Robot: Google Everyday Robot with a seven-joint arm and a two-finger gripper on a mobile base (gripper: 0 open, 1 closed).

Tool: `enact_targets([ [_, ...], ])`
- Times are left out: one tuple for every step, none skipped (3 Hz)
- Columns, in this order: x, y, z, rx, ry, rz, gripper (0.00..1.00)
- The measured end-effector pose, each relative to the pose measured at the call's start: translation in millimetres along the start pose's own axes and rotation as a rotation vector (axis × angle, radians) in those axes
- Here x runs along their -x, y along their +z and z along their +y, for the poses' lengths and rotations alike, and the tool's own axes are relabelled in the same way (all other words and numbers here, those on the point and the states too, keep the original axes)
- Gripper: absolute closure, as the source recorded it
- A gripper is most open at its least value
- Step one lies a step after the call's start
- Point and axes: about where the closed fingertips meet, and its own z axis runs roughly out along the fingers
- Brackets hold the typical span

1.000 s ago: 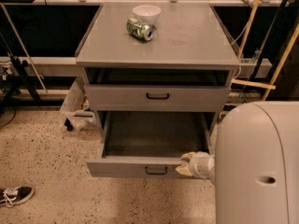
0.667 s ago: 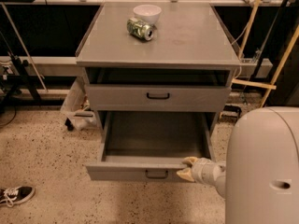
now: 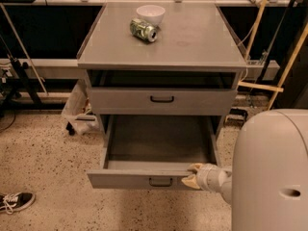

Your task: Open middle drawer

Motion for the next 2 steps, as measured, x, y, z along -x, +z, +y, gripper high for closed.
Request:
enact_targets([
  [-4.1, -2.7, 8.8, 0.009, 0.015, -0.001, 1.00],
  [-2.5, -4.1, 8.1, 0.009, 0.015, -0.001, 1.00],
])
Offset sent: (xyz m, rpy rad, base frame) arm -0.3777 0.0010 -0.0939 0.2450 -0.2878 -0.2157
